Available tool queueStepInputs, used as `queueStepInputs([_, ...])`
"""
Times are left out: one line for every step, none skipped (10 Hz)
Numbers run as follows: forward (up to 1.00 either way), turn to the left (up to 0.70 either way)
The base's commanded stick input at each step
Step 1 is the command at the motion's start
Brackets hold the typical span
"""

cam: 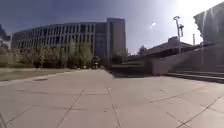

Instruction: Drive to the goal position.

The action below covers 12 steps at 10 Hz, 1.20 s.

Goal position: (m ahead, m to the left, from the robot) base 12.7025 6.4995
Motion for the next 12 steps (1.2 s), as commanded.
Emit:
queueStepInputs([1.0,0.0])
queueStepInputs([1.0,0.0])
queueStepInputs([1.0,0.0])
queueStepInputs([1.0,0.0])
queueStepInputs([1.0,0.0])
queueStepInputs([1.0,0.0])
queueStepInputs([1.0,-0.06])
queueStepInputs([1.0,-0.27])
queueStepInputs([1.0,-0.21])
queueStepInputs([1.0,-0.1])
queueStepInputs([1.0,0.0])
queueStepInputs([1.0,0.0])
